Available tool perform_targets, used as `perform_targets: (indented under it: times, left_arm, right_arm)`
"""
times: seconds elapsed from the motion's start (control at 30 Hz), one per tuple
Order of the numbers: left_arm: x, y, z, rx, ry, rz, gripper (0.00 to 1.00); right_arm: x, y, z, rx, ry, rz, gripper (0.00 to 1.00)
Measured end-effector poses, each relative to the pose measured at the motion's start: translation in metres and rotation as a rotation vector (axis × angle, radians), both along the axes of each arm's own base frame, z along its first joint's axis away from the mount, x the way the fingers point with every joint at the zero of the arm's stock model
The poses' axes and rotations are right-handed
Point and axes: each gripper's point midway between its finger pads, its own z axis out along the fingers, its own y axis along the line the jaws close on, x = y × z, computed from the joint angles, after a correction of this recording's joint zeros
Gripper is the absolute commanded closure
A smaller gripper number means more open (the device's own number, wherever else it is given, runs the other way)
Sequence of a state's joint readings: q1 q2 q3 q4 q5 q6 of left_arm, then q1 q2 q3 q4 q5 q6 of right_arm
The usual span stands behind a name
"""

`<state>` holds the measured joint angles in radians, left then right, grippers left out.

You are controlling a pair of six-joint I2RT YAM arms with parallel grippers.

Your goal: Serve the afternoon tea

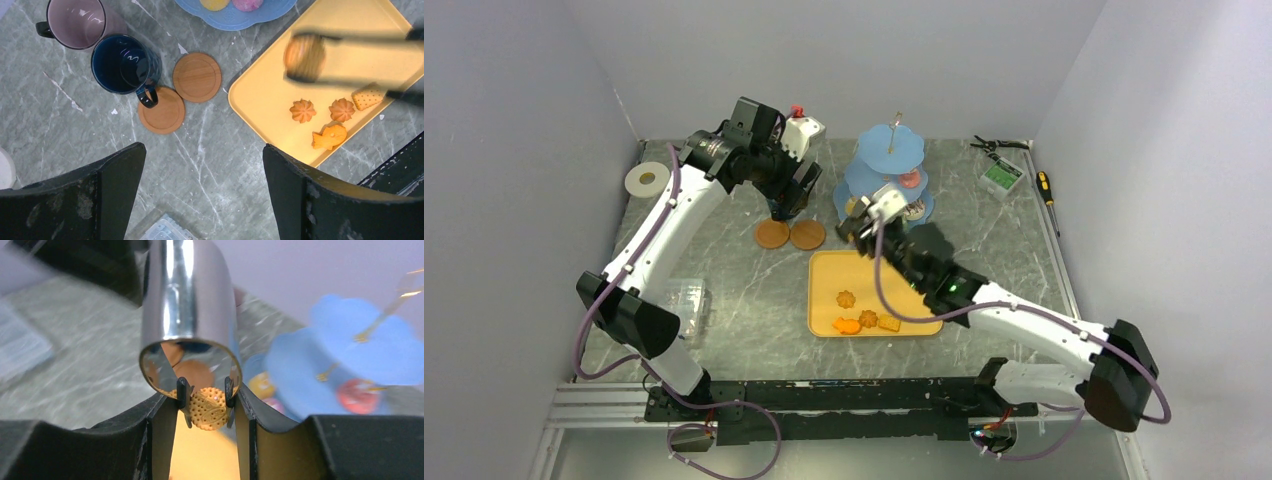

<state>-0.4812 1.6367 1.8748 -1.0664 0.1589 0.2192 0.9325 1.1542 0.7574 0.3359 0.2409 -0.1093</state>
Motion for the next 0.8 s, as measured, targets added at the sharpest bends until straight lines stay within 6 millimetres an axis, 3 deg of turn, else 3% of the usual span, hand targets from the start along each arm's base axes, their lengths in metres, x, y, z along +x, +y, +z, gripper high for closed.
perform_targets:
  times: [0.13, 0.23, 0.53, 0.8]
  left_arm:
    - [0.0, 0.0, 0.002, -0.002, -0.004, 0.0, 0.07]
    - [0.0, 0.001, 0.003, 0.0, -0.007, 0.002, 0.07]
    - [0.001, 0.002, 0.003, 0.004, -0.012, 0.006, 0.07]
    - [0.002, 0.003, 0.004, 0.009, -0.017, 0.009, 0.07]
  right_arm:
    - [0.04, -0.046, 0.042, 0.073, -0.071, -0.139, 0.7]
    - [0.058, -0.068, 0.055, 0.09, -0.095, -0.201, 0.7]
    - [0.09, -0.099, 0.04, 0.071, -0.067, -0.289, 0.71]
    - [0.116, -0.11, 0.021, 0.074, -0.042, -0.34, 0.71]
